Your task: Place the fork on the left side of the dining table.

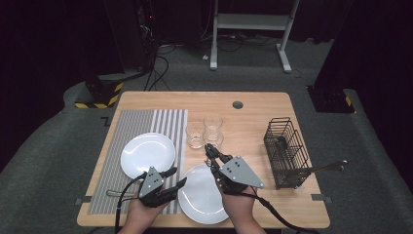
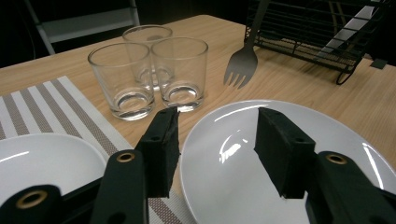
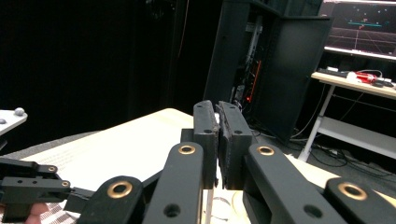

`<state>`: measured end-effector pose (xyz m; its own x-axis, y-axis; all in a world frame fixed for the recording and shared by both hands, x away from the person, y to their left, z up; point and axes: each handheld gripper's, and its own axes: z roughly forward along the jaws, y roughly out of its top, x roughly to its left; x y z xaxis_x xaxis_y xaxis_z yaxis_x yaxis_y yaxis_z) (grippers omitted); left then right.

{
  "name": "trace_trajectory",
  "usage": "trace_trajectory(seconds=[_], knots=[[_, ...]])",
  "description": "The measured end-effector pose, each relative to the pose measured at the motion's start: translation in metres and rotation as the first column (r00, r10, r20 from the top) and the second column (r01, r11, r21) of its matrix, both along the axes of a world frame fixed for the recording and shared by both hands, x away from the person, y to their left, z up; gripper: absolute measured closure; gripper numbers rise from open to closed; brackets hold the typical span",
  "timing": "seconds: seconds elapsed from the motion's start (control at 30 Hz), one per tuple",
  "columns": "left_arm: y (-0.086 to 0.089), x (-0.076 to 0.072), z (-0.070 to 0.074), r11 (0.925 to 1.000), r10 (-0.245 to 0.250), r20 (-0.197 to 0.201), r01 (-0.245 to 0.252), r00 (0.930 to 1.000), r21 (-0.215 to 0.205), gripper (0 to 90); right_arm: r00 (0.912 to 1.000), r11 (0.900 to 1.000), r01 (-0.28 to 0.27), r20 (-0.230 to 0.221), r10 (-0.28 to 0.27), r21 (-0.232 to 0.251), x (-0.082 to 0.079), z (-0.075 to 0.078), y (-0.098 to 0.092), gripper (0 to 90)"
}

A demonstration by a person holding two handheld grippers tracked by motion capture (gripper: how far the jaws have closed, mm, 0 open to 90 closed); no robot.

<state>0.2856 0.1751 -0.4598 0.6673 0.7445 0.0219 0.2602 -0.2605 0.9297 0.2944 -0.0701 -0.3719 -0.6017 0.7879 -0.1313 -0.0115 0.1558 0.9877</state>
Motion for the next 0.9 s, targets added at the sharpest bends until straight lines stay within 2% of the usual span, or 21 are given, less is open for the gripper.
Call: trace_trajectory(seconds=[0.03,0.17,0.37,0.5,0.9], knots=[[-0.001,0.0,0.001,0.9999,-0.004,-0.002,0.004,1.0,-0.016,50.7,1.0,1.0,-0.005,0.0,0.005,-0.002,-0.001,0.0,0.001,86.8],[-0.005,0.001,0.002,0.9997,-0.008,0.001,0.008,1.0,-0.023,50.8,0.9999,1.0,-0.01,-0.003,0.01,-0.003,-0.002,0.0,0.003,86.8],[-0.01,0.002,0.002,0.9997,-0.019,0.015,0.019,0.9997,-0.015,51.7,0.9998,1.0,-0.016,-0.013,0.016,-0.015,0.0,-0.001,0.005,86.8],[-0.013,0.004,0.002,0.9991,-0.024,0.006,0.024,0.9997,-0.034,51.9,0.9997,1.0,-0.02,-0.017,0.019,-0.013,0.0,0.0,0.006,86.8],[-0.025,0.013,0.009,0.998,-0.04,0.021,0.041,0.999,-0.049,52.6,0.9992,0.999,-0.037,-0.017,0.036,-0.013,-0.001,-0.002,0.012,86.8]])
